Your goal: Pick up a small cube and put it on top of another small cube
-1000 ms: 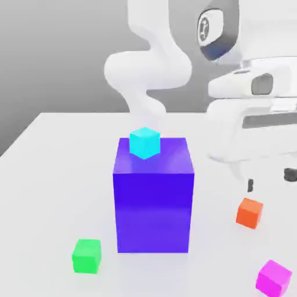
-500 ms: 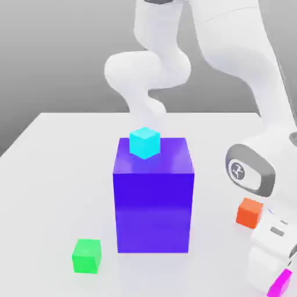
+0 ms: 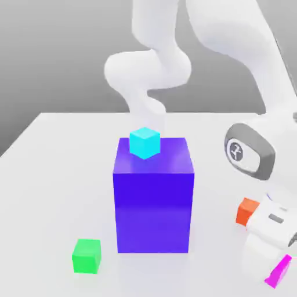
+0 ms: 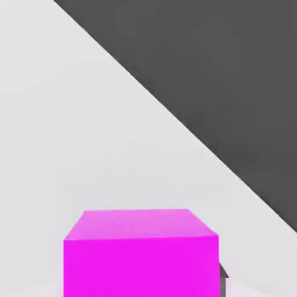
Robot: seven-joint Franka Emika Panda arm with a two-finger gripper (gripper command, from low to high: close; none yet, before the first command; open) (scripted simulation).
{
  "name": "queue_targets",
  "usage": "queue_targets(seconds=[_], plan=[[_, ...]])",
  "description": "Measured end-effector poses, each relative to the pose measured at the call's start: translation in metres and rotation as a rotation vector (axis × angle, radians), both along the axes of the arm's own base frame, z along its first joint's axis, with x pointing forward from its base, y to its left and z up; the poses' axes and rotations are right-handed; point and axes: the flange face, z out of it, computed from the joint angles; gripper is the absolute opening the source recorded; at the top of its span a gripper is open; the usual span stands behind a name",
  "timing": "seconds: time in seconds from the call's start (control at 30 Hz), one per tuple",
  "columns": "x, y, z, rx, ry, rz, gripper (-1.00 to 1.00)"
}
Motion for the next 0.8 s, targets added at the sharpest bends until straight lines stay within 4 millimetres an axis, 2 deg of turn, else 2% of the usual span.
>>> queue_targets(seconds=[0.2, 0.4, 0.6, 0.8], plan=[[0.015, -0.078, 0.015, -0.043, 0.007, 0.063, -1.00], [0.016, -0.156, 0.035, -0.059, 0.016, 0.124, -1.00], [0.005, -0.231, 0.055, -0.050, 0.024, 0.182, -1.00], [-0.018, -0.302, 0.072, -0.015, 0.026, 0.234, -1.00]])
